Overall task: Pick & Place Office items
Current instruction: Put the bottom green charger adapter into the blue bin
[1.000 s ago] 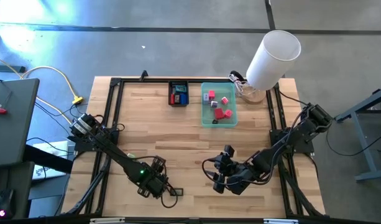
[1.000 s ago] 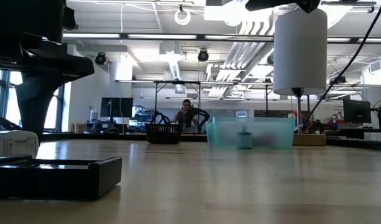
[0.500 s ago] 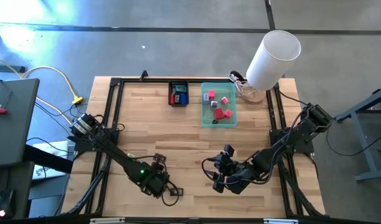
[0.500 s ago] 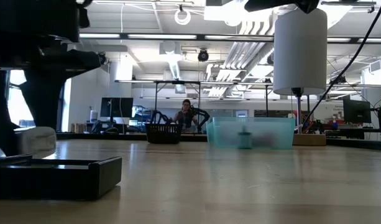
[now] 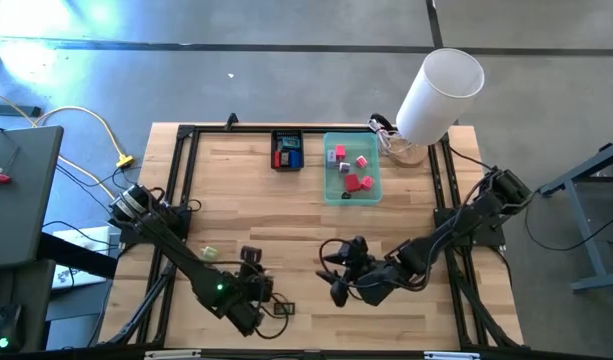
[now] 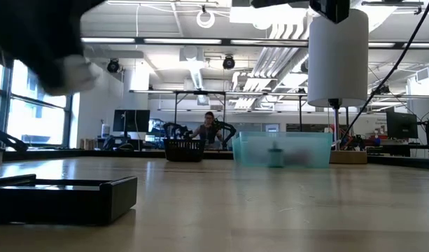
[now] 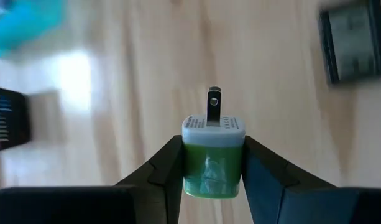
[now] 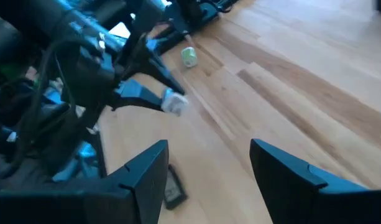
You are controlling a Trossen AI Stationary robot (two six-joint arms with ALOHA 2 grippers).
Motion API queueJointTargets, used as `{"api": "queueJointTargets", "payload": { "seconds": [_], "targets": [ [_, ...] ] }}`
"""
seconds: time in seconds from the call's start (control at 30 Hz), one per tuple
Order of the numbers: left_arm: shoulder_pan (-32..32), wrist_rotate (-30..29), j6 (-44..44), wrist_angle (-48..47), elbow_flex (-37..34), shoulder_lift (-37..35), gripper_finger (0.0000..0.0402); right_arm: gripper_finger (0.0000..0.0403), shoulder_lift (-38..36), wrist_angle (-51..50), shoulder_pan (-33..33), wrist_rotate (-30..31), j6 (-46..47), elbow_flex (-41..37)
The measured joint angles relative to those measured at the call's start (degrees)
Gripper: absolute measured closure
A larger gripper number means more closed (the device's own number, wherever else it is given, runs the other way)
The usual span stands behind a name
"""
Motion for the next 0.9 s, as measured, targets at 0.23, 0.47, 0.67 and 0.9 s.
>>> {"api": "queueJointTargets", "payload": {
  "seconds": [0.23,0.47,0.67,0.9],
  "targets": [
    [0.3,-5.0,-1.0,-0.4,6.4,0.0,0.028,0.0188,5.1,8.9,0.0,-0.7,-2.1,0.0],
    [3.4,-4.9,-6.0,-0.7,8.2,0.0,0.0278,0.0188,8.9,19.9,-1.3,-0.8,-2.4,0.0],
    [5.6,-5.0,-8.1,-0.5,8.2,0.0,0.0277,0.0188,9.4,20.3,-2.9,-0.9,1.5,0.1],
    [6.7,-5.8,-7.9,-0.3,8.2,0.0,0.0276,0.0188,9.4,20.1,-5.4,-6.0,2.8,0.1]
  ]
}}
